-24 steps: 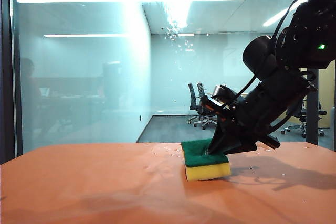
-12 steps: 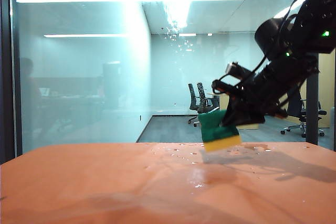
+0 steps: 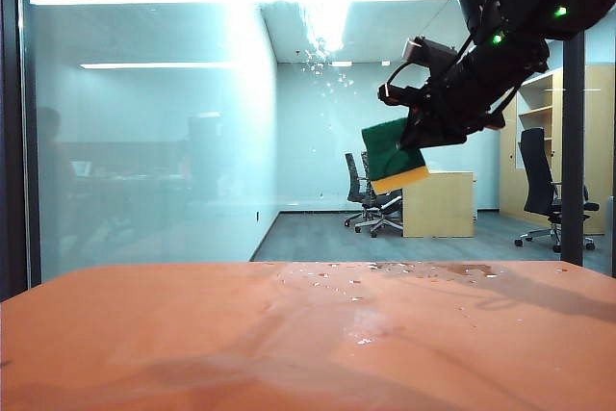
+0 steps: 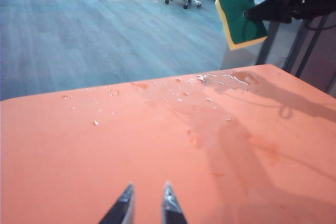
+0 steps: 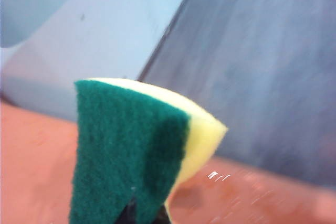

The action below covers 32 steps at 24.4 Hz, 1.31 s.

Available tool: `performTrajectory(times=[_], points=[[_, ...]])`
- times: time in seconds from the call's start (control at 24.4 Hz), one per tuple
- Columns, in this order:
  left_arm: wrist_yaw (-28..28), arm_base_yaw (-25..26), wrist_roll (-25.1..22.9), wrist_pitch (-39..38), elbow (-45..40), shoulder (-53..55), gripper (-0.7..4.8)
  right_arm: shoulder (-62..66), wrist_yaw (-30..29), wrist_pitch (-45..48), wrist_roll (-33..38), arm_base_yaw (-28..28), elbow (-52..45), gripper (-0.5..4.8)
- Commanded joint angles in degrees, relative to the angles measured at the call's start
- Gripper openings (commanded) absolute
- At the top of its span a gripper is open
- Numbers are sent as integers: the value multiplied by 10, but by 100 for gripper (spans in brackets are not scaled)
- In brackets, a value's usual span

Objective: Pick up the sponge from the table, wipe the water off the glass, and finally place the sponge back on the table.

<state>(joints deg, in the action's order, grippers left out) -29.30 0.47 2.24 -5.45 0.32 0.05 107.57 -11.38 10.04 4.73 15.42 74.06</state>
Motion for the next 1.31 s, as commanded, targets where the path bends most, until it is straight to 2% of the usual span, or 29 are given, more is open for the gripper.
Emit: performTrajectory(times=[0.04, 0.41, 0.53, 0.74, 0.82, 1.15, 1.31], points=[[2, 0, -3, 4, 2, 1, 71, -4, 12, 13, -59, -4, 25, -9], [27, 0, -3, 6, 2, 1, 71, -3, -19, 150, -85, -41, 33, -9], [27, 0, -3, 6, 2, 1, 70, -3, -25, 183, -110, -41, 33, -9], [27, 0, -3, 7, 2, 1, 70, 10, -31, 236, -110, -41, 41, -9], [27, 0, -3, 6, 2, 1, 70, 34, -52, 228, -110, -41, 73, -9], [27, 0, -4, 6, 2, 1, 70, 98, -71, 212, -109, -40, 193, -9], [27, 0, -23, 6, 2, 1, 71, 116, -83, 205, -110, -36, 231, -9]])
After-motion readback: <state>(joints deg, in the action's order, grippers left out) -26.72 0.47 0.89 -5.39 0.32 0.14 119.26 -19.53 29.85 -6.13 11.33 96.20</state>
